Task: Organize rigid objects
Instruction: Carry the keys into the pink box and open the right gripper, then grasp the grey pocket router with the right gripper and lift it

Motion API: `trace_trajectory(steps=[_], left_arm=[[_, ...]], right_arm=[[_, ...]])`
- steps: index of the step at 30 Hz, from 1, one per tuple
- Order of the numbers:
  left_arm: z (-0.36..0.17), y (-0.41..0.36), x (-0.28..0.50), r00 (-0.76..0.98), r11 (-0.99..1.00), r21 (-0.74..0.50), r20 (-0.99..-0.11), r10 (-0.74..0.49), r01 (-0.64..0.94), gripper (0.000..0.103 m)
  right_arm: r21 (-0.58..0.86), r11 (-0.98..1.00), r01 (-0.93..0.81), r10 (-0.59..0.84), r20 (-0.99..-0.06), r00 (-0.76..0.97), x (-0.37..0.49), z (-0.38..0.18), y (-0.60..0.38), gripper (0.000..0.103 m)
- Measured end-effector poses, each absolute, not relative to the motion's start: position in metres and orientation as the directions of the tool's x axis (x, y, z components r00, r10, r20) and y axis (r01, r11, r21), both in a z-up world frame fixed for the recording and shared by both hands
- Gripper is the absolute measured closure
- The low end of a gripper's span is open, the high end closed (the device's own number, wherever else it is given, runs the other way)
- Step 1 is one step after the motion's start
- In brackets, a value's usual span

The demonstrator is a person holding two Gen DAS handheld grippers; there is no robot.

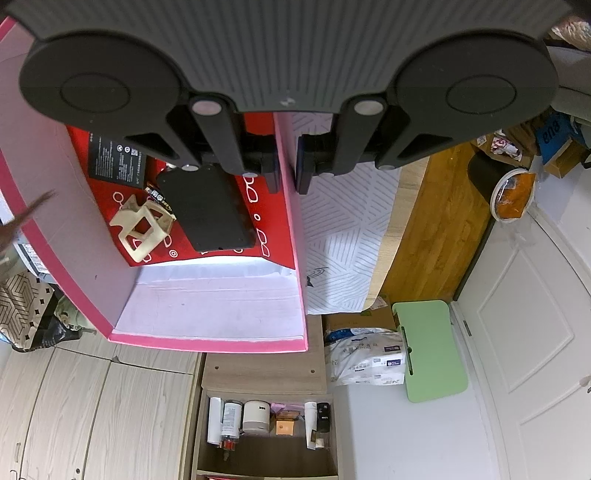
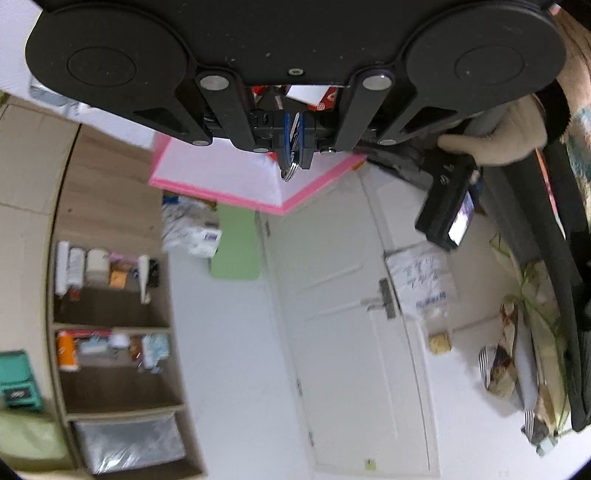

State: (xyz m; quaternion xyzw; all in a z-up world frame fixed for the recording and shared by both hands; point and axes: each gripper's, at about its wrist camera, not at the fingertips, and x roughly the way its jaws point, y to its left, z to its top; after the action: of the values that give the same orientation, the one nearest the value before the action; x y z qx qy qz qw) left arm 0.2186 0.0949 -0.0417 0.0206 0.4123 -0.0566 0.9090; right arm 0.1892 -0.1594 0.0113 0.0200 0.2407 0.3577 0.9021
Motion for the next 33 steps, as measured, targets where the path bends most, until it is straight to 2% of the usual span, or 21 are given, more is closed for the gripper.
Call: trace_trajectory(steps=[3, 8, 11, 16, 20, 24, 28, 33], left_arm=[[-0.043, 0.094, 0.218, 0.656, 0.993, -0.01, -0.75, -0.087, 0.121, 0.096], [-0.042, 0.091, 0.217, 0.659, 0.992, 0.012, -0.748, -0.074, 0.125, 0.096], [-0.042, 0.091, 0.218, 0.658, 0.992, 0.007, -0.749, -0.078, 0.124, 0.096], [-0.043, 0.092, 0.217, 0.658, 0.992, 0.002, -0.748, -0.081, 0.124, 0.096], [-0.042, 0.091, 0.217, 0.659, 0.992, 0.001, -0.748, -0.081, 0.123, 0.096], [-0.042, 0.092, 0.217, 0.659, 0.992, 0.003, -0.748, -0.082, 0.128, 0.096], [-0.041, 0.092, 0.218, 0.66, 0.992, -0.003, -0.746, -0.086, 0.126, 0.096], [-0.041, 0.093, 0.218, 0.661, 0.992, -0.009, -0.745, -0.091, 0.126, 0.096]], right_arm=[[0.157, 0.745, -0.648, 0.629, -0.489, 0.604, 0.205, -0.008, -0.139, 0.101], [0.156, 0.737, -0.658, 0.618, -0.55, 0.562, 0.234, -0.025, -0.123, 0.101], [0.114, 0.766, -0.633, 0.582, -0.543, 0.606, 0.241, -0.024, -0.122, 0.101], [0.159, 0.791, -0.591, 0.579, -0.508, 0.638, 0.232, -0.013, -0.147, 0.099], [0.179, 0.841, -0.511, 0.522, -0.515, 0.679, 0.216, -0.001, -0.179, 0.095], [0.257, 0.871, -0.418, 0.489, -0.534, 0.69, 0.206, 0.005, -0.221, 0.085], [0.226, 0.923, -0.311, 0.384, -0.566, 0.73, 0.198, 0.006, -0.254, 0.079], [0.221, 0.952, -0.213, 0.305, -0.605, 0.735, 0.194, -0.007, -0.287, 0.065]])
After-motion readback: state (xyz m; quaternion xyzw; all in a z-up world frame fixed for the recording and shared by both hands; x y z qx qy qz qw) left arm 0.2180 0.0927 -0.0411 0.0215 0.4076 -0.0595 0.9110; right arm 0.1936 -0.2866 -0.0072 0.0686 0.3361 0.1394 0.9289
